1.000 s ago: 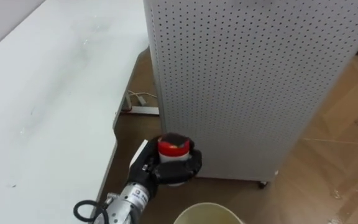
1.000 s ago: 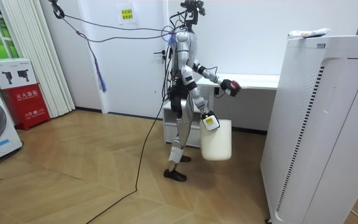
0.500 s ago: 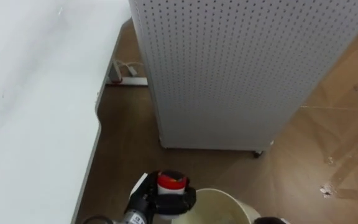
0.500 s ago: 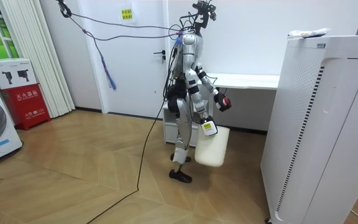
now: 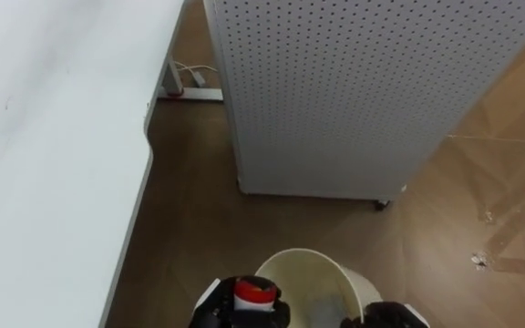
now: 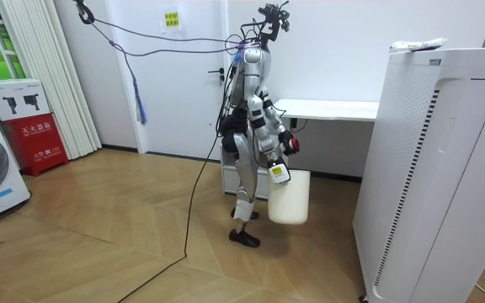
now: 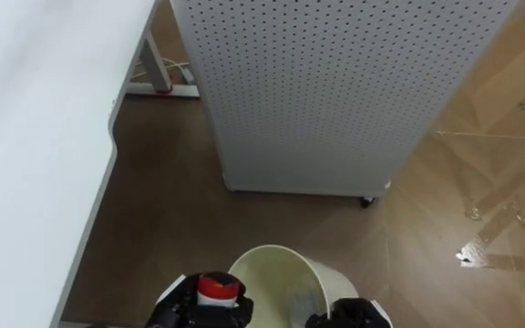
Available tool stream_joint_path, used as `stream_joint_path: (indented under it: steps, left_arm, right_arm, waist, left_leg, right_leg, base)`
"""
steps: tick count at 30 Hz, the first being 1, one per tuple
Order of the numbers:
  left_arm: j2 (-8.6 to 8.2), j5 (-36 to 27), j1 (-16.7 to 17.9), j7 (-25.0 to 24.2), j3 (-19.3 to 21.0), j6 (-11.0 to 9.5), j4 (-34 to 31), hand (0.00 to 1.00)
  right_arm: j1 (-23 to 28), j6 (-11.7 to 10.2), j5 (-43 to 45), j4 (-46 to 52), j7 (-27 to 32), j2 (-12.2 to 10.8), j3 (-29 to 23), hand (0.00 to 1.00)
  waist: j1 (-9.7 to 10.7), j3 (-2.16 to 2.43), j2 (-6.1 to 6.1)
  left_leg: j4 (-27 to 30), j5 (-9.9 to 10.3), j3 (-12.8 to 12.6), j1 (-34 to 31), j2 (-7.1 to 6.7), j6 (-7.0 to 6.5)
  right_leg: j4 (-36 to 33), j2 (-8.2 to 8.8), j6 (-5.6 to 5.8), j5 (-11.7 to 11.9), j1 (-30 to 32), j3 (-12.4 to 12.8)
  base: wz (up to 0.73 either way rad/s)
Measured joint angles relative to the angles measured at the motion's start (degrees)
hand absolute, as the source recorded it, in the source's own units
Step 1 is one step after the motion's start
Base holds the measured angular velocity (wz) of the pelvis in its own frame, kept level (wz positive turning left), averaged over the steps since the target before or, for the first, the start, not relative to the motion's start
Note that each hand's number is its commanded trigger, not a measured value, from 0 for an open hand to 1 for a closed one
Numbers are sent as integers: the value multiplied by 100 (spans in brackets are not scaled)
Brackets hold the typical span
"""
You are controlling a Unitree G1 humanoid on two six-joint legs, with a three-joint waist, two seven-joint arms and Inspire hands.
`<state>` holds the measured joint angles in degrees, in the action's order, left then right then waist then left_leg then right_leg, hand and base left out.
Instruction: Pick garbage
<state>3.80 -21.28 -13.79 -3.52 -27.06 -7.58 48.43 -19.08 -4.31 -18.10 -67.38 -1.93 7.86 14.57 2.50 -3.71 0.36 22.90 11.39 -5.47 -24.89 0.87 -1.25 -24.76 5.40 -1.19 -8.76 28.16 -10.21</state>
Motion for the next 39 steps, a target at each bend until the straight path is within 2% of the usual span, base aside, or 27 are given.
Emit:
stream_joint_path:
  steps: [6, 16, 22, 28, 33, 36, 37, 39]
  left_arm:
    - [-101, 190, 11, -59, -147, 2, 154, 0]
    - [-109, 329, -12, -66, -237, 1, 153, 0]
    - [-131, 303, -39, -67, -241, 1, 153, 0]
    - [-174, 290, -89, -80, -263, -20, 154, 0]
    - [-173, 351, -86, -104, -239, -52, 155, 0]
    - [-110, 657, -34, -72, -229, -70, -28, 0]
    - [-100, 826, -6, -41, -219, -75, -195, 0]
    - [-62, 1075, 2, 29, -210, -204, -466, 0]
  right_arm:
    - [28, 18, -1, -48, -43, -128, 50, 100]
    - [25, 16, -7, -156, -101, -147, 55, 100]
    - [64, 28, -20, -211, -69, -105, 224, 100]
    - [123, 16, -241, -208, -101, -155, 318, 100]
    - [243, 9, -252, -208, -182, -150, 360, 100]
    - [364, -11, -307, -183, -183, -133, 412, 100]
    - [429, -32, -312, -182, -190, -99, 400, 100]
    - [586, -100, -336, -182, -196, -70, 295, 100]
  waist:
    - [21, -15, -34]
    - [34, -5, -46]
    - [38, 4, -51]
    - [46, 15, -31]
    - [-9, 17, -20]
    - [20, 48, 30]
    - [28, 73, 68]
    - [32, 95, 104]
  left_leg:
    - [89, -2, -11, -53, 28, -3]
    - [90, -2, -60, -46, 41, -2]
    - [97, -2, -102, -37, 53, -2]
    - [100, -2, -117, -21, 68, -2]
    - [64, -2, -196, 169, 76, -2]
    - [42, -1, -180, 261, 73, -2]
    - [34, -1, -166, 297, 73, -2]
    - [-50, -2, -167, 484, 75, -3]
  right_leg:
    - [-10, -18, -9, 6, 12, -11]
    - [-16, -20, -19, 13, 11, -12]
    - [-4, -22, -29, 24, 2, -12]
    - [3, -35, -43, 41, -15, -17]
    - [7, -32, -42, 43, -171, 15]
    - [24, -35, -39, 41, -273, 1]
    - [72, -37, -34, 45, -334, -23]
    - [111, -31, -31, 45, -526, -66]
  base:
    - [1]
    - [0]
    - [-1]
    - [0]
    - [-4]
    - [4]
    - [11]
    - [9]
